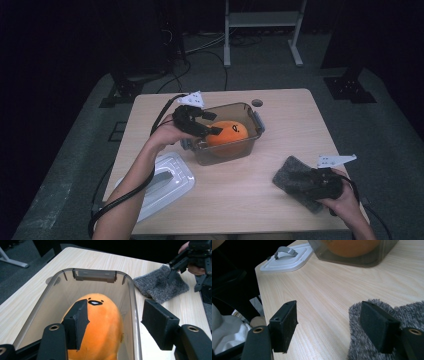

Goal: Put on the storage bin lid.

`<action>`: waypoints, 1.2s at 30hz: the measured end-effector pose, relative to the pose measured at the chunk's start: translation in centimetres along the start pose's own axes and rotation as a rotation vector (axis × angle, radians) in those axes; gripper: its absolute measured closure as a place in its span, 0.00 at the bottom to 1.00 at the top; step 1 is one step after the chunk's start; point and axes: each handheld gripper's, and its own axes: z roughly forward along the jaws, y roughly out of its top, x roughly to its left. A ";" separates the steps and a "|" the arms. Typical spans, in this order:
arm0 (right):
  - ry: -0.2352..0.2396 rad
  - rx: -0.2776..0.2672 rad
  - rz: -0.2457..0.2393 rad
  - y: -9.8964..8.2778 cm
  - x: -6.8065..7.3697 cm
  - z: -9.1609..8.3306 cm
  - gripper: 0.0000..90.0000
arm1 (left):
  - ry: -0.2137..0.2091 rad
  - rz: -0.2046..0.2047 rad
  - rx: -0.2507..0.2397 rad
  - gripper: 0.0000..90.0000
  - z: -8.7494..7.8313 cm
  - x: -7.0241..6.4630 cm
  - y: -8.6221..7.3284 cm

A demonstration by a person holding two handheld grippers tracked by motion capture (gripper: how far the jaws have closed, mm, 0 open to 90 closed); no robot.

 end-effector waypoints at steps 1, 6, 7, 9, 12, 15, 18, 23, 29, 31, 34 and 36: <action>0.000 0.000 0.000 0.0 0.0 0.0 0.33 | 0.005 -0.001 -0.004 0.40 -0.2 -0.1 -0.1; -0.002 0.002 0.004 0.0 0.0 0.0 0.33 | 0.016 -0.008 -0.011 0.37 -1.1 -0.2 -0.6; -0.002 0.002 0.004 0.0 0.0 0.0 0.33 | 0.021 -0.010 -0.010 0.35 -1.2 -0.3 -0.8; -0.002 0.002 0.003 0.0 0.0 0.0 0.33 | 0.024 -0.014 -0.015 0.33 -1.5 -0.3 -1.0; -0.001 0.003 0.003 0.0 0.0 0.0 0.33 | 0.028 -0.020 -0.013 0.30 -2.0 -0.3 -1.4; -0.002 0.004 0.002 0.0 0.0 0.0 0.33 | 0.031 -0.023 -0.017 0.29 -2.4 -0.4 -1.8; -0.002 0.003 0.001 0.0 0.0 0.0 0.33 | 0.029 -0.021 -0.016 0.27 -2.6 -0.6 -2.1; -0.002 0.003 0.003 0.0 0.0 0.0 0.33 | 0.037 -0.024 -0.009 0.23 -2.9 -0.9 -2.4; -0.002 0.003 0.004 0.0 0.0 0.0 0.33 | 0.030 -0.019 -0.016 0.21 -3.4 -1.4 -2.5; -0.003 0.001 0.005 0.0 0.0 0.0 0.33 | 0.028 -0.017 -0.024 0.20 -3.6 -1.7 -2.5; -0.006 -0.001 0.001 0.0 0.0 -0.1 0.33 | 0.035 -0.018 -0.036 0.19 -4.0 -2.0 -2.6; -0.007 0.000 0.002 0.0 0.0 -0.1 0.32 | 0.036 -0.013 -0.033 0.19 -4.3 -2.2 -2.7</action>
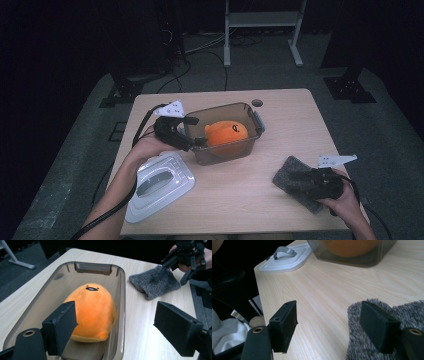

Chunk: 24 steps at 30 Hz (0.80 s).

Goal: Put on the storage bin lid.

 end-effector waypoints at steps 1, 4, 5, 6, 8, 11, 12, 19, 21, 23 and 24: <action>0.000 0.002 0.001 0.0 0.0 0.0 0.32 | 0.003 0.001 -0.002 0.19 -0.1 -0.1 -0.1; -0.001 0.000 0.000 0.0 0.0 0.0 0.32 | 0.008 0.002 -0.001 0.19 -0.6 -0.3 -0.4; -0.001 0.000 -0.001 0.0 0.0 0.0 0.32 | 0.009 -0.001 -0.003 0.18 -0.7 -0.4 -0.5; -0.001 0.001 0.000 0.0 0.0 0.0 0.32 | 0.009 -0.003 -0.007 0.18 -0.9 -0.5 -0.6; -0.002 0.001 -0.002 0.0 0.0 0.0 0.32 | 0.012 -0.001 -0.007 0.17 -1.2 -0.6 -0.8; -0.003 0.003 -0.001 0.0 0.0 0.0 0.32 | 0.019 -0.004 -0.016 0.16 -1.8 -0.8 -1.2; -0.003 0.004 -0.003 0.0 0.0 0.1 0.32 | 0.021 -0.003 -0.019 0.16 -2.0 -0.8 -1.3; -0.002 0.003 -0.005 0.1 0.2 0.1 0.32 | 0.047 -0.012 -0.032 0.13 -3.2 -1.1 -2.5; -0.003 0.003 -0.004 0.1 0.2 0.1 0.32 | 0.056 -0.012 -0.040 0.13 -3.6 -1.2 -2.8; -0.002 0.003 -0.003 0.1 0.2 0.1 0.32 | 0.064 -0.008 -0.043 0.12 -4.0 -1.4 -3.1; -0.003 0.005 -0.004 0.1 0.2 0.1 0.32 | 0.068 -0.012 -0.048 0.12 -4.1 -1.4 -3.3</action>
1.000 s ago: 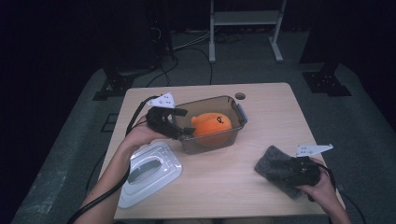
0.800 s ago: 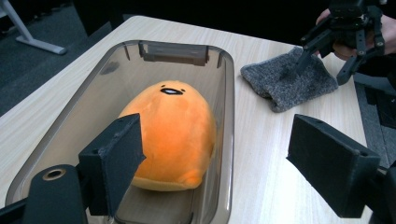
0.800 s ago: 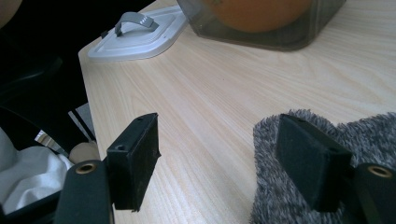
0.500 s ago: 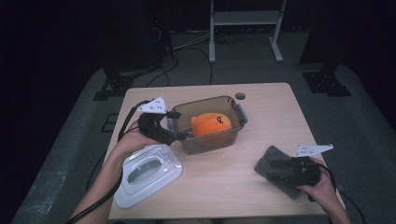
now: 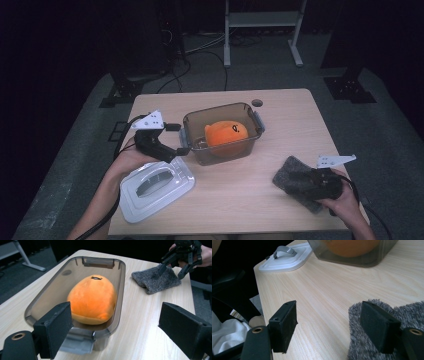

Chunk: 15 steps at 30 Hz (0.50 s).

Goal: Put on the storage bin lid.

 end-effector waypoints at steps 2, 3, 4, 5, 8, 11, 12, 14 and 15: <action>0.000 0.001 -0.002 0.0 0.0 0.0 0.32 | 0.004 0.001 -0.004 0.12 -0.4 -0.1 -0.2; 0.001 0.001 -0.002 0.0 0.0 0.1 0.32 | 0.009 0.002 -0.003 0.12 -0.5 -0.1 -0.3; 0.001 0.000 -0.001 0.0 0.1 0.1 0.32 | 0.013 0.003 -0.002 0.12 -0.7 -0.2 -0.5; 0.001 0.000 -0.002 0.1 0.1 0.1 0.32 | 0.017 0.004 -0.004 0.12 -0.8 -0.2 -0.6; 0.000 -0.001 -0.003 0.1 0.1 0.0 0.32 | 0.028 0.003 -0.012 0.12 -1.3 -0.3 -1.1; -0.001 -0.001 -0.004 0.0 0.1 0.0 0.32 | 0.038 -0.008 -0.025 0.12 -1.8 -0.4 -1.7; -0.001 -0.001 -0.004 0.1 0.1 0.0 0.32 | 0.043 -0.008 -0.028 0.12 -2.0 -0.4 -1.9; 0.001 0.000 -0.005 0.1 0.2 0.1 0.32 | 0.046 -0.012 -0.030 0.11 -2.3 -0.4 -2.3; 0.002 0.000 -0.006 0.1 0.2 0.1 0.32 | 0.050 -0.013 -0.035 0.11 -2.5 -0.4 -2.5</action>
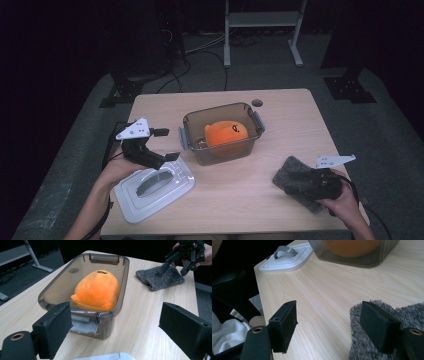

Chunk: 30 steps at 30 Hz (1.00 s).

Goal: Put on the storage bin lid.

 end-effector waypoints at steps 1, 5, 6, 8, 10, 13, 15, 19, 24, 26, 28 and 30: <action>0.000 0.001 0.001 0.0 0.0 0.0 0.32 | -0.002 -0.003 -0.002 0.11 -0.2 0.0 -0.2; 0.000 0.000 0.004 0.0 0.0 0.0 0.32 | 0.012 -0.006 -0.004 0.11 -0.7 -0.1 -0.9; -0.001 -0.001 0.005 0.0 0.0 0.0 0.32 | 0.018 -0.005 -0.007 0.11 -0.8 -0.1 -1.1; -0.001 -0.001 0.004 0.0 0.0 0.0 0.32 | 0.020 -0.015 -0.010 0.11 -1.0 -0.1 -1.5; -0.001 0.000 0.003 0.0 0.0 0.0 0.32 | 0.026 -0.017 -0.014 0.11 -1.2 -0.1 -1.9; 0.000 0.000 0.004 0.0 0.0 0.0 0.32 | 0.033 -0.024 -0.011 0.11 -1.4 -0.1 -2.6; 0.000 0.000 0.005 0.0 0.0 0.0 0.32 | 0.042 -0.033 -0.014 0.11 -1.5 -0.1 -3.1; 0.002 0.001 0.006 0.0 0.0 0.0 0.32 | 0.049 -0.042 -0.023 0.11 -1.8 0.0 -4.0; 0.000 0.002 0.007 -0.1 0.0 0.1 0.32 | 0.054 -0.059 -0.026 0.11 -1.9 0.0 -5.1; 0.001 0.005 0.007 -0.1 0.0 0.1 0.32 | 0.060 -0.059 -0.023 0.11 -2.0 -0.1 -5.4; 0.001 0.007 0.007 -0.1 0.0 0.1 0.32 | 0.061 -0.063 -0.019 0.11 -2.1 -0.1 -5.8; 0.004 0.007 0.008 -0.1 0.1 0.1 0.32 | 0.056 -0.068 -0.010 0.11 -2.1 0.0 -6.2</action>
